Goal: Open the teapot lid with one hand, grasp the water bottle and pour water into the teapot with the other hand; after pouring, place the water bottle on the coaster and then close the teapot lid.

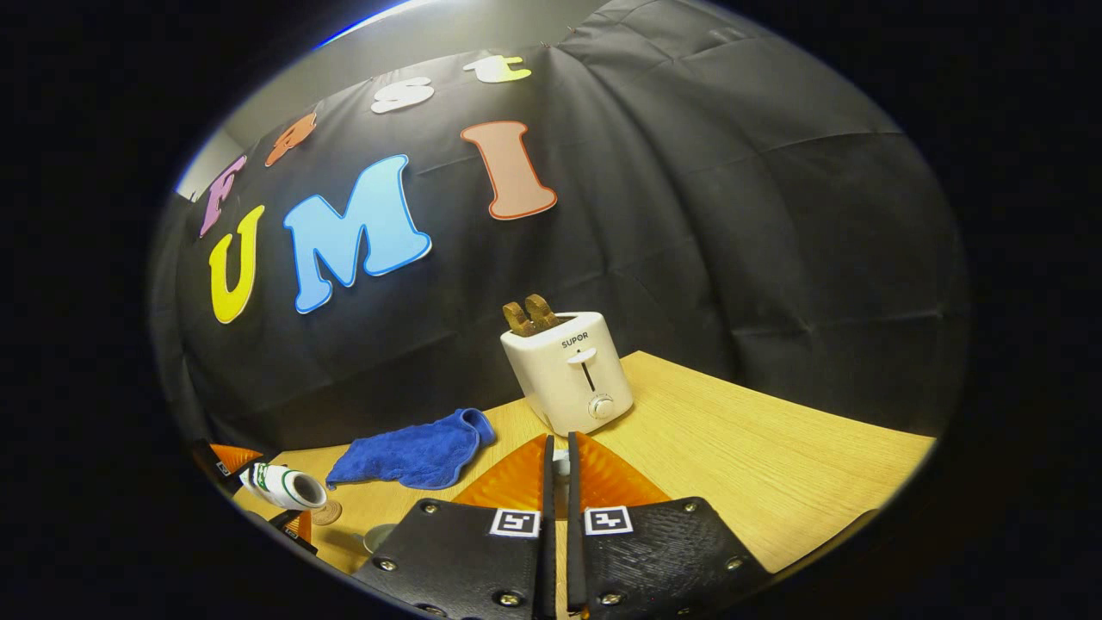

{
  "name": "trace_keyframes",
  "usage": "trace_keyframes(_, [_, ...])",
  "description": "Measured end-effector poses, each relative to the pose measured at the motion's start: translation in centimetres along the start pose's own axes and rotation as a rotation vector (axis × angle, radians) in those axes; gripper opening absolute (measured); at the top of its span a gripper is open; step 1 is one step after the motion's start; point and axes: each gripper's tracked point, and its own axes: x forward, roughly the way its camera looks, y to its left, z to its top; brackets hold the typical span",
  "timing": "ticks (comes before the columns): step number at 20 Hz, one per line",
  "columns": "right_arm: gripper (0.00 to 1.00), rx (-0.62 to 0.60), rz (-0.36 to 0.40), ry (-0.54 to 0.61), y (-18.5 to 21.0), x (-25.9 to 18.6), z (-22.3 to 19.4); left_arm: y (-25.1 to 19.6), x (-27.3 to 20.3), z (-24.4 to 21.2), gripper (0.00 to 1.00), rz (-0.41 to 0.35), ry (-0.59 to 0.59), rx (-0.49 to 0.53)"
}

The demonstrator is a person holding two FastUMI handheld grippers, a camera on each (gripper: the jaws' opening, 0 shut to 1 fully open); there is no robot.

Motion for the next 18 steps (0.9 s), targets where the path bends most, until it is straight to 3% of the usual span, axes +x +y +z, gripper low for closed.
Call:
trace_keyframes(15, [0.04, 0.004, -0.002, 0.006, -0.2, 0.1, -0.2, 0.2, -0.7, 1.4, 0.88, 0.034, -0.034, 0.186])
trace_keyframes(16, [0.04, 0.005, -0.003, 0.007, -0.3, 0.2, -0.2, 0.2, -0.7, 1.5, 0.77, 0.035, -0.035, 0.193])
trace_keyframes(17, [0.04, 0.007, -0.002, 0.008, -0.2, 0.2, -0.3, 0.3, -0.6, 1.5, 0.88, 0.036, -0.038, 0.203])
trace_keyframes(18, [0.04, 0.008, -0.001, 0.009, -0.2, 0.2, -0.2, 0.4, -0.6, 1.6, 0.88, 0.038, -0.039, 0.215])
